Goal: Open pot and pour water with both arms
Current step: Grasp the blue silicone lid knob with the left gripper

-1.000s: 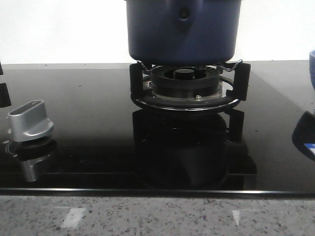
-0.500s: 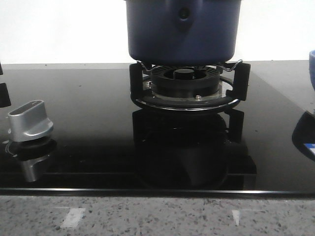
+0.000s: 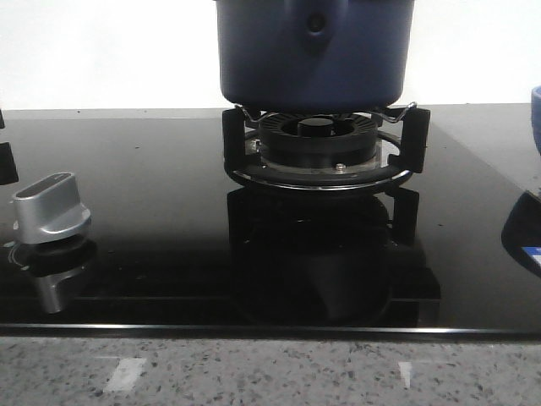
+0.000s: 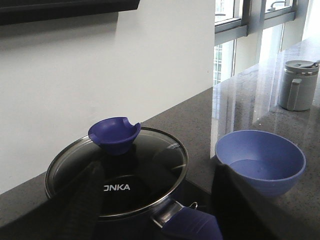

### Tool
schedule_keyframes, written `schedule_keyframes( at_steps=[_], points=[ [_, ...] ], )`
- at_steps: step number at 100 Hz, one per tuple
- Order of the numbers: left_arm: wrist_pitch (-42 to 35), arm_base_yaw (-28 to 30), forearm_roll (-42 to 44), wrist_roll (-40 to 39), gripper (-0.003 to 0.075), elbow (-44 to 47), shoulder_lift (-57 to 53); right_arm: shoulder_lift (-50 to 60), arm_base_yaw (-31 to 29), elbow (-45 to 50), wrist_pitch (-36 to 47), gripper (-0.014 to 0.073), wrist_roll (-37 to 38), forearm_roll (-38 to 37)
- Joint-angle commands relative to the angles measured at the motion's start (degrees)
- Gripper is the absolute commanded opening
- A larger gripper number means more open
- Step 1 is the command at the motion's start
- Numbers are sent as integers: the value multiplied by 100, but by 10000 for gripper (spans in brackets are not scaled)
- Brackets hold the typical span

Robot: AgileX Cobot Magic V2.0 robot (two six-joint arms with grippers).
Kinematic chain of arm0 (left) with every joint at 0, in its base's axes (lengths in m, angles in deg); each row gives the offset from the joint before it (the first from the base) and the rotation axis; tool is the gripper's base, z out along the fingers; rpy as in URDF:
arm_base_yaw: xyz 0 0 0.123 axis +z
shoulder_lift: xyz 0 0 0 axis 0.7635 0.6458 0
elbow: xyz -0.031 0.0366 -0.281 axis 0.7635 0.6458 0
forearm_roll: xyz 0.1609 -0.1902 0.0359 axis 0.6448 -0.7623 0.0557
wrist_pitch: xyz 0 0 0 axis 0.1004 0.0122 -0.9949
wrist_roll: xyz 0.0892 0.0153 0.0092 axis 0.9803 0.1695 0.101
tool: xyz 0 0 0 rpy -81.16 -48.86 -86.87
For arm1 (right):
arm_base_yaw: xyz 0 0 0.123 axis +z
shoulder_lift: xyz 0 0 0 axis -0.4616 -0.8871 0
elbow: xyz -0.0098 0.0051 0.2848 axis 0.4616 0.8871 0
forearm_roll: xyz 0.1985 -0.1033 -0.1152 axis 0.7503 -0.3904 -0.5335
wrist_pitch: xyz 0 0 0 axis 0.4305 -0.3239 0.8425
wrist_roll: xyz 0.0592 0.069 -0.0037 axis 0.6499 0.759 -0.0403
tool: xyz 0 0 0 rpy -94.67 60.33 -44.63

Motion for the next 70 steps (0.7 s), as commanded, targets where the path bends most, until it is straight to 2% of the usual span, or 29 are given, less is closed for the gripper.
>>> schedule_keyframes(
  at_steps=[1, 18, 33, 51, 70],
  points=[
    [446, -23, -3, 88, 409, -153, -43, -147, 11, -201, 465, 356, -66, 17],
    [1819, 504, 86, 88, 409, -153, 226, -147, 11, -201, 465, 356, -66, 17],
    [3007, 1395, -350, 113, 409, -237, 642, -147, 11, -201, 465, 356, -66, 17],
    [3765, 2167, -657, 231, 409, -568, 1103, -147, 24, -201, 465, 356, -66, 17],
    [4056, 2238, -635, 262, 409, -902, 1535, -147, 24, -201, 852, 356, -66, -415]
  ],
)
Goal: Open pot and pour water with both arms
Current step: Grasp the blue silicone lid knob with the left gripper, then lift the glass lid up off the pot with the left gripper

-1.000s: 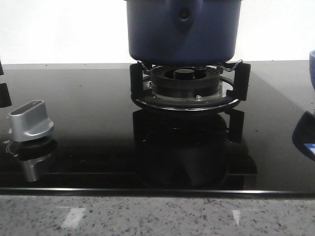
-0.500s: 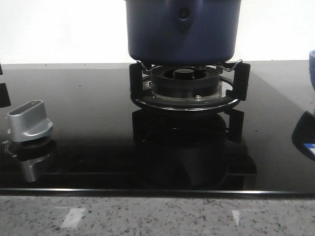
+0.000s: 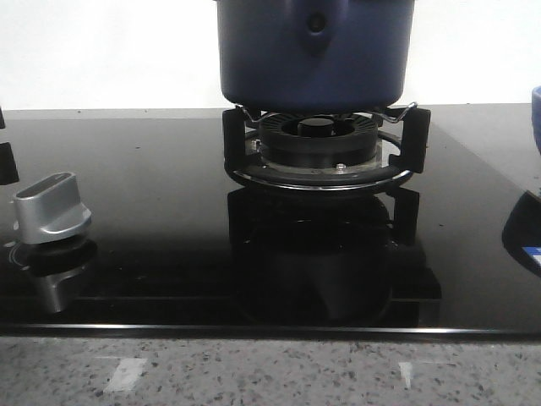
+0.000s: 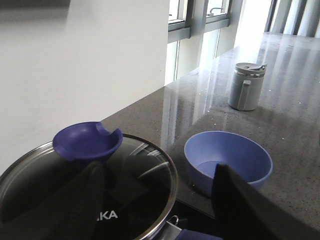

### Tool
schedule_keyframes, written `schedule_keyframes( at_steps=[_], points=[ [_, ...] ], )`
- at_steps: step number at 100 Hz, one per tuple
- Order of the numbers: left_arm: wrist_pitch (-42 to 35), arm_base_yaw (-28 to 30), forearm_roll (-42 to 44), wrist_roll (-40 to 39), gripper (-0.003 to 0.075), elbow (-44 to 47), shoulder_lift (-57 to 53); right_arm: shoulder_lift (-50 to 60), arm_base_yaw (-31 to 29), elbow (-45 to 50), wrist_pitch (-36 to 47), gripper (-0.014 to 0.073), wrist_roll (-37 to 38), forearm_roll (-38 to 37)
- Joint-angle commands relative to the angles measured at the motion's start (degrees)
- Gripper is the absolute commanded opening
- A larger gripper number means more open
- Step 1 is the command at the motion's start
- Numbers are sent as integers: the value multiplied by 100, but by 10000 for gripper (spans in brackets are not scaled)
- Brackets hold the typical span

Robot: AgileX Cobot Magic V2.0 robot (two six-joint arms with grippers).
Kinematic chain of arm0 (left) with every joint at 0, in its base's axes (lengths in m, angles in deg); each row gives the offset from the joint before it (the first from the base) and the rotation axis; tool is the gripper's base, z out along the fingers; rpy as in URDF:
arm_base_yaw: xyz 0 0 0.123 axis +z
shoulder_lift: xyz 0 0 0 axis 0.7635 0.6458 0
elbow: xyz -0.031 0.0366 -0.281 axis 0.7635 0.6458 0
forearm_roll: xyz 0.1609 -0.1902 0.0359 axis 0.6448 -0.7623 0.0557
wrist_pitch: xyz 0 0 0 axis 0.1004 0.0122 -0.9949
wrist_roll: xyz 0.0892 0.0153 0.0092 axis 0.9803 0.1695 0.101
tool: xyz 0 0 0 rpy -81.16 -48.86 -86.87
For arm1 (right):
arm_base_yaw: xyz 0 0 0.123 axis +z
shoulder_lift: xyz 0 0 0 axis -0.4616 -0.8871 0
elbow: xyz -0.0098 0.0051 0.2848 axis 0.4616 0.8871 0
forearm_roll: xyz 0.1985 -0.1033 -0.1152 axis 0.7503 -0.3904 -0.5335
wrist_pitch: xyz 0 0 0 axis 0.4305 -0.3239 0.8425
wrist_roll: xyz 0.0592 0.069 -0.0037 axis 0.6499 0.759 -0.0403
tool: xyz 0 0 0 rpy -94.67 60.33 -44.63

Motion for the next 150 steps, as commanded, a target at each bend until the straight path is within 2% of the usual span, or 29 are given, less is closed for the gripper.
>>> schedule_keyframes(
  at_steps=[1, 38, 56, 63, 82, 110, 127, 150],
  points=[
    [360, 21, -293, 28, 409, -303, 55, -147, 19, -201, 660, 356, -52, -121],
    [291, 21, -424, 28, 409, -382, 472, -147, 19, -201, 638, 356, -52, -121],
    [324, 21, -708, 1643, 409, -387, 495, -147, 19, -201, 626, 356, -52, -121],
    [263, 21, -708, 1857, 409, -396, 523, -147, 19, -201, 626, 356, -52, -121],
    [228, 21, -708, 1866, 409, -598, 800, -147, 19, -193, 571, 356, -52, -82],
    [81, 30, -708, 1455, 415, -1216, 1305, -147, 19, -193, 571, 356, -52, -72],
    [74, 30, -708, 1393, 518, -1407, 1544, -147, 19, -193, 571, 356, -52, -72],
    [121, 30, -708, 1310, 523, -1586, 1828, -147, 19, -193, 571, 356, -52, 128]
  ],
)
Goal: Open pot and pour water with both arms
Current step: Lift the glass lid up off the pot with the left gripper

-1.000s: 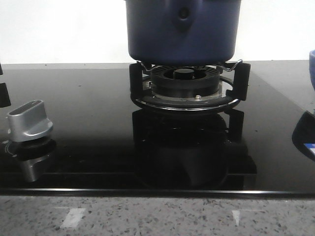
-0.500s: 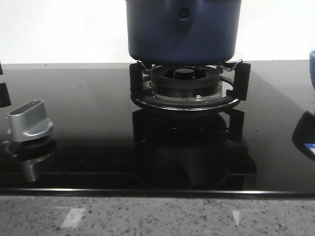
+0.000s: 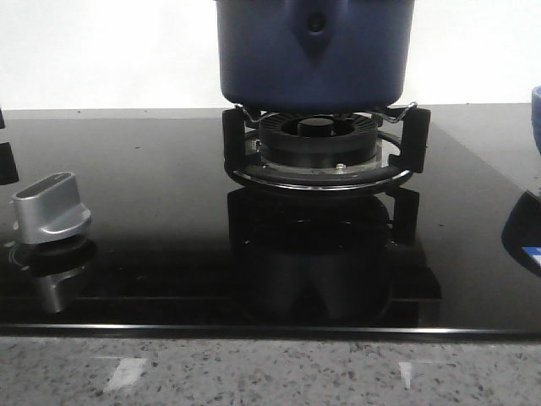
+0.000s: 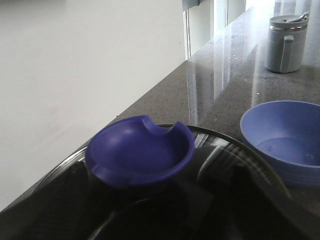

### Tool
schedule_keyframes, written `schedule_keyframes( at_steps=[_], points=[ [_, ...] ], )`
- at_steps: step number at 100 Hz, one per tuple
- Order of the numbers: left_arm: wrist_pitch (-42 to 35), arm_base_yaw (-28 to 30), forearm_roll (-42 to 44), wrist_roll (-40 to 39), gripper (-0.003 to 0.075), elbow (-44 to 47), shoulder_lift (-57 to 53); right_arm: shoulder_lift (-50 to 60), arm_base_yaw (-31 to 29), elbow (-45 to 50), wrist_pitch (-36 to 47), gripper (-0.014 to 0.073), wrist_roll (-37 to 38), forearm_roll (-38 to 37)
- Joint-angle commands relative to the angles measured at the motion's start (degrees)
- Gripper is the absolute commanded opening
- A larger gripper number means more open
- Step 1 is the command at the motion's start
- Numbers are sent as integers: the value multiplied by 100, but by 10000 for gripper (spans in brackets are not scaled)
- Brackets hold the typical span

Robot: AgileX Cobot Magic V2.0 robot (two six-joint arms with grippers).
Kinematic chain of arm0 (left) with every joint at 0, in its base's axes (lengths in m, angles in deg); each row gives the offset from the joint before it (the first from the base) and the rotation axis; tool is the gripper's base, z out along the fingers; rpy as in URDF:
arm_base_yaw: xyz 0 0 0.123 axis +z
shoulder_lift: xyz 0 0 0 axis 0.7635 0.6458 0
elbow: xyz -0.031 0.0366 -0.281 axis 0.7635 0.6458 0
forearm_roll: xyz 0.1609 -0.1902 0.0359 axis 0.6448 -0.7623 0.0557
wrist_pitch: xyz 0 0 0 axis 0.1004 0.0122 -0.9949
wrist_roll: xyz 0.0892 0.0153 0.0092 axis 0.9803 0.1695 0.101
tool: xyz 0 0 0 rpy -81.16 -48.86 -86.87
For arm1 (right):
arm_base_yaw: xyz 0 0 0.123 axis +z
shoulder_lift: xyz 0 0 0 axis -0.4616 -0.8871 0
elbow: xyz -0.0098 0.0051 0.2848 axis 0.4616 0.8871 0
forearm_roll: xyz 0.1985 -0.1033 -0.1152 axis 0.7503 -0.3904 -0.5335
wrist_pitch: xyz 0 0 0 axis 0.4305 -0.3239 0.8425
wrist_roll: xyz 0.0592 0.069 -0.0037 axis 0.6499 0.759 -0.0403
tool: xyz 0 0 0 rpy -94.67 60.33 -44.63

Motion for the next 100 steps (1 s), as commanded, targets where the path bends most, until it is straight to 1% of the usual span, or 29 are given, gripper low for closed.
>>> schedule_keyframes(
  at_steps=[1, 26, 44, 67, 79, 100],
  points=[
    [224, 7, -539, -103, 523, -281, -99, -147, 19, -193, 426, 356, -52, 134],
    [578, 7, -539, -288, 523, -735, 253, -147, 19, -193, 426, 356, -52, 174],
    [862, 7, -539, -698, 523, -1038, 601, -147, 19, -193, 426, 356, -52, 174],
    [1048, -3, -539, -699, 519, -1144, 808, -147, 19, -193, 426, 356, -52, 174],
    [1145, -3, -539, -699, 487, -1144, 837, -147, 19, -193, 426, 356, -52, 174],
    [1338, -3, -539, -699, 366, -1190, 837, -147, 19, -193, 426, 356, -52, 174]
  ],
)
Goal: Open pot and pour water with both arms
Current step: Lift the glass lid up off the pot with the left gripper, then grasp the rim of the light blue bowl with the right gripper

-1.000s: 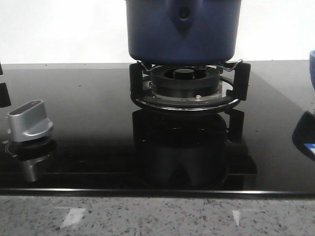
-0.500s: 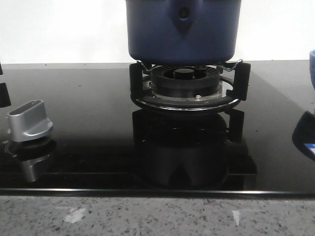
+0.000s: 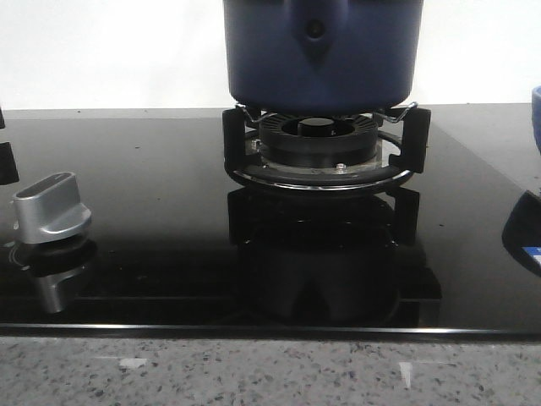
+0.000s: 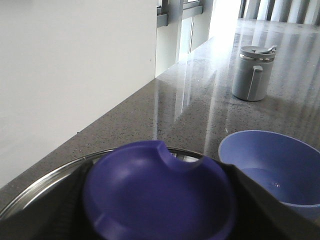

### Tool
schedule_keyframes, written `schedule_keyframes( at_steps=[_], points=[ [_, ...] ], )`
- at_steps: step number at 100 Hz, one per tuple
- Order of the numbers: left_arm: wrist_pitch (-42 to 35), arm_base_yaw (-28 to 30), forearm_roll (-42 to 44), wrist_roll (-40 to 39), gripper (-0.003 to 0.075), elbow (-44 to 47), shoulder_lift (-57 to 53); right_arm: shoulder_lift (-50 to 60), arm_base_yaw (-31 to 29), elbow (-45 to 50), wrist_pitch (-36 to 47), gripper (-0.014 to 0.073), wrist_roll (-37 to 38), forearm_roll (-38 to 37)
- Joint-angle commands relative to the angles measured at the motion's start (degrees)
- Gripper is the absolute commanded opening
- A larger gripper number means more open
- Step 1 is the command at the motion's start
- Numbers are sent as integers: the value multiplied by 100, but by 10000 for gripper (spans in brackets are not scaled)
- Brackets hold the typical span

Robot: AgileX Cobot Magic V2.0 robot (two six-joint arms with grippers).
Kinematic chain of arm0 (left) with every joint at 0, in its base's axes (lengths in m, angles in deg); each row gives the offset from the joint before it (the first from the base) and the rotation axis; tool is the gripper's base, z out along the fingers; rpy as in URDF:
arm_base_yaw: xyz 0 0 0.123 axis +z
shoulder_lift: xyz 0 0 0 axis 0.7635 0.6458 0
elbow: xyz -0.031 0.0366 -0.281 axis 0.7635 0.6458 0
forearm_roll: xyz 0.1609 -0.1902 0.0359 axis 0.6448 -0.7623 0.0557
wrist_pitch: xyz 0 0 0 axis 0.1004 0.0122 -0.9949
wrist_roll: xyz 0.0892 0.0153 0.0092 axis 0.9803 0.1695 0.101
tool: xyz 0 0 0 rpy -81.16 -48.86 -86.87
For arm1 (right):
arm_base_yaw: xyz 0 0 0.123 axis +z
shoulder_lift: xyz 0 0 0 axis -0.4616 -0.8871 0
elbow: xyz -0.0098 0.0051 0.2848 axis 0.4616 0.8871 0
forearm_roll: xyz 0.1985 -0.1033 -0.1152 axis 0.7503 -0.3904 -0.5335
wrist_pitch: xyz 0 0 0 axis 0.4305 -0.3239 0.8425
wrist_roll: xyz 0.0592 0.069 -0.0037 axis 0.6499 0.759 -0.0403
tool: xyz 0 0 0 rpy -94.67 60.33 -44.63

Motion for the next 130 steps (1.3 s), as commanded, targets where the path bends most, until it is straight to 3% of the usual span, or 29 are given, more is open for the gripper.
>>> schedule_keyframes(
  at_steps=[1, 19, 40, 100, 120, 130],
  points=[
    [404, -3, -448, -49, 358, -186, -226, -147, 19, -193, 426, 356, -52, 71],
    [521, -3, -448, -49, 271, -186, -226, -147, 19, -193, 426, 356, -52, 71],
    [724, -3, -448, -49, 219, -221, -226, -147, 19, -193, 426, 356, -52, 71],
    [820, 86, -448, -852, 224, -935, -375, -147, 19, -193, 417, 356, -52, 71],
    [839, 313, -408, -1054, 312, -935, -681, -147, 19, -193, 400, 356, -52, 71],
    [839, 447, -168, -1228, 318, -935, -884, -147, 19, -193, 400, 356, -52, 71]
  ],
)
